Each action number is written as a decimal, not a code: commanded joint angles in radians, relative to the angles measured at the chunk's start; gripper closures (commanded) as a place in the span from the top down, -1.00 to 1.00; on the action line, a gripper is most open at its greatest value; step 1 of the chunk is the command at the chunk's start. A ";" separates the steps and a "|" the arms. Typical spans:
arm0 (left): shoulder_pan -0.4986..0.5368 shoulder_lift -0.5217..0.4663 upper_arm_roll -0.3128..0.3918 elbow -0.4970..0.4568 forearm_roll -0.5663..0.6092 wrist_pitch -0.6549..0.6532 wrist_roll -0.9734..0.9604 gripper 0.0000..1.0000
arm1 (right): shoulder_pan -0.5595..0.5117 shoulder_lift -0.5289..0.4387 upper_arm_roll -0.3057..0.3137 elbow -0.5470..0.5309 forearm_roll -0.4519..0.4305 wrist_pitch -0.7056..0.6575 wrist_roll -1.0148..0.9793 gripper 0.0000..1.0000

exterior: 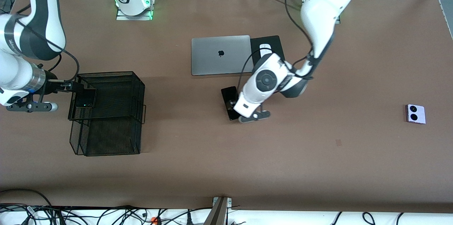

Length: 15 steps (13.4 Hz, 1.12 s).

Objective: Place phones with both arms
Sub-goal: 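Carry the slim black phone to mid-table and release it with the left gripper, then reach the right gripper to the slim phone while the left gripper grasps the white phone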

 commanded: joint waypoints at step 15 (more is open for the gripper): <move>0.845 -0.165 0.049 -0.057 0.263 -0.209 1.200 1.00 | 0.309 0.440 0.494 0.286 -0.084 0.336 0.572 1.00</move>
